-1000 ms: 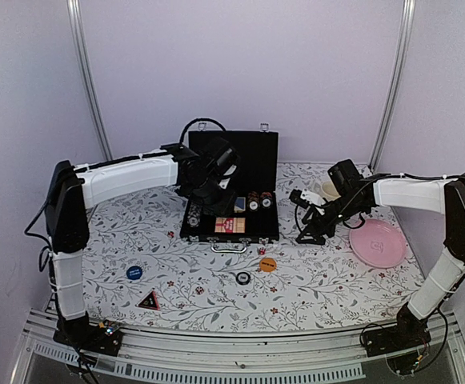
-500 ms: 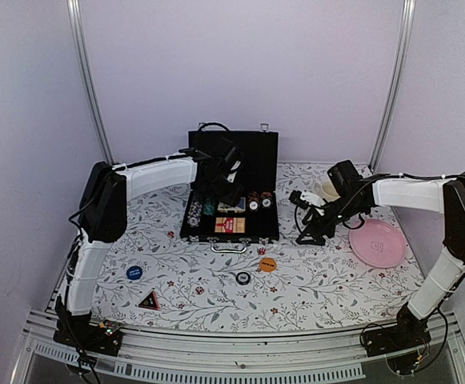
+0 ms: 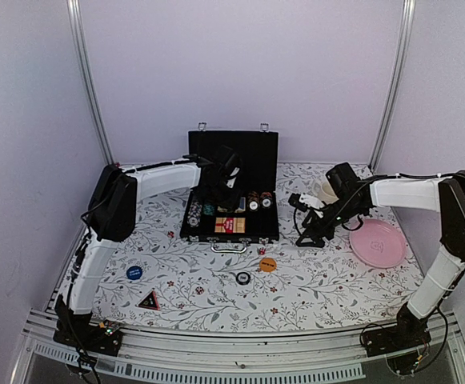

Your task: Pack up texas hold em set

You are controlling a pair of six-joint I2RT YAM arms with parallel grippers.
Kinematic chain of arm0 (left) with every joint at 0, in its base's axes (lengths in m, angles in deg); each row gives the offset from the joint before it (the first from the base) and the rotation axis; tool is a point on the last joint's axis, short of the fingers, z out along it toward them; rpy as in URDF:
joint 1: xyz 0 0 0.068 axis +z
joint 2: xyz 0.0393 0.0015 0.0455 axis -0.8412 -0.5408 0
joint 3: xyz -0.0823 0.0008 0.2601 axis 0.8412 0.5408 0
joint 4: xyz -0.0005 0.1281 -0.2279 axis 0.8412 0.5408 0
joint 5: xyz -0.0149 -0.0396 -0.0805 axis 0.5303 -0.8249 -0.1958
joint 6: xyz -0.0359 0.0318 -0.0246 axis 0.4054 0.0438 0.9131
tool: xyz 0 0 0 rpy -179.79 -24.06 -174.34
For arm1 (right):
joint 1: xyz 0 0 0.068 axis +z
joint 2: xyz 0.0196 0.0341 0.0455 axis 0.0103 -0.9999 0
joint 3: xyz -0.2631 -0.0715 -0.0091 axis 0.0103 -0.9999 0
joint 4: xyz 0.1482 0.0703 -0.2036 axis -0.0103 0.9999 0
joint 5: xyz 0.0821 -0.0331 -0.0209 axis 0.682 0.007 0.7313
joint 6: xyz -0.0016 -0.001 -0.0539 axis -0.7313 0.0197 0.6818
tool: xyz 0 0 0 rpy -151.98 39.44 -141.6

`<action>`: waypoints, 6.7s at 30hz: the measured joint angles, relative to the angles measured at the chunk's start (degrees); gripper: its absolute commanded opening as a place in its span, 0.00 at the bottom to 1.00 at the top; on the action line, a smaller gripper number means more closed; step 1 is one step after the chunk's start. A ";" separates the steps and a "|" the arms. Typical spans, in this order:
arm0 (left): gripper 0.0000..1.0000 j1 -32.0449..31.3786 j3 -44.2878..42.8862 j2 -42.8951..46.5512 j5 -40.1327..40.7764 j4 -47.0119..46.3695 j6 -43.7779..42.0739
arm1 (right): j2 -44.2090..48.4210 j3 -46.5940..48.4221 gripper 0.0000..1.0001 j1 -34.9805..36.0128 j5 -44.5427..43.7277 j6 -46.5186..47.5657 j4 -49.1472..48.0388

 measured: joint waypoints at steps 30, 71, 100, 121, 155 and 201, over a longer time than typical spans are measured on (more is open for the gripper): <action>0.72 1.18 -4.44 -3.87 -1.42 -1.29 0.31 | -1.90 0.00 0.83 0.00 -0.92 0.02 0.17; 0.79 -11.06 72.81 56.94 -11.43 14.43 14.67 | -3.08 0.11 0.83 4.09 -1.90 0.74 1.36; 0.73 -14.12 72.57 49.24 -9.49 14.93 16.85 | -3.43 0.11 0.84 4.63 -2.23 0.74 1.62; 0.58 -14.99 61.24 47.45 -7.17 19.89 16.63 | -3.76 0.31 0.84 4.90 -2.32 0.74 1.75; 0.58 -8.96 2.47 5.27 4.48 10.43 10.47 | -3.78 0.35 0.84 4.94 -2.27 1.55 2.01; 0.66 -4.70 -0.63 5.88 0.39 13.81 5.44 | -5.25 0.42 0.84 4.94 -2.47 1.57 2.75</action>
